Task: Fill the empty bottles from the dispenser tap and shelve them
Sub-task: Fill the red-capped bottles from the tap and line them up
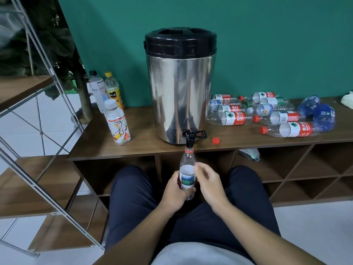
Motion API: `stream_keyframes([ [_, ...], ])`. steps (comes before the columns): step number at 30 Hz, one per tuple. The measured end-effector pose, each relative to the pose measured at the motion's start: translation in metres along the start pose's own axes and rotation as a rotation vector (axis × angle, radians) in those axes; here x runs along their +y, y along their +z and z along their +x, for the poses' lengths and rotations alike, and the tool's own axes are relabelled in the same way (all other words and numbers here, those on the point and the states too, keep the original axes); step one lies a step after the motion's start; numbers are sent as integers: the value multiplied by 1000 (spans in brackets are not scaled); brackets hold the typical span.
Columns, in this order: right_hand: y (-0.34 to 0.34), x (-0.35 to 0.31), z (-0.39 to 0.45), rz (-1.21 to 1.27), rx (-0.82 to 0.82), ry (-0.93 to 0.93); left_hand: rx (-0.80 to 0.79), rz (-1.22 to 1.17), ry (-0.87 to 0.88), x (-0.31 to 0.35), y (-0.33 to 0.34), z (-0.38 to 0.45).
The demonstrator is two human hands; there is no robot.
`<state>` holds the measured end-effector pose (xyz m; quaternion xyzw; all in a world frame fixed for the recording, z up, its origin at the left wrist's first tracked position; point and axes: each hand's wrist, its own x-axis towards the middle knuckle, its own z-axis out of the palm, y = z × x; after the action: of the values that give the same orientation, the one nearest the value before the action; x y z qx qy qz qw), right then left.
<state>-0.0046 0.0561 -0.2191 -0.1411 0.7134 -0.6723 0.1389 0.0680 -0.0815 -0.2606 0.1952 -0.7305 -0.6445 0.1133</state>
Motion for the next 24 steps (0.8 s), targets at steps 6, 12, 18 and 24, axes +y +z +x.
stream_keyframes([
  [6,-4,16,-5,-18,-115,-27,0,-12,35,-2,-1,-4],
  [12,-8,25,-8,-141,-180,-19,-44,-7,58,-7,-2,-6],
  [18,-8,32,-8,-164,-187,-4,-66,40,76,-7,-6,-9],
  [24,-8,35,-8,-169,-205,-30,-70,68,83,-6,-9,-13],
])
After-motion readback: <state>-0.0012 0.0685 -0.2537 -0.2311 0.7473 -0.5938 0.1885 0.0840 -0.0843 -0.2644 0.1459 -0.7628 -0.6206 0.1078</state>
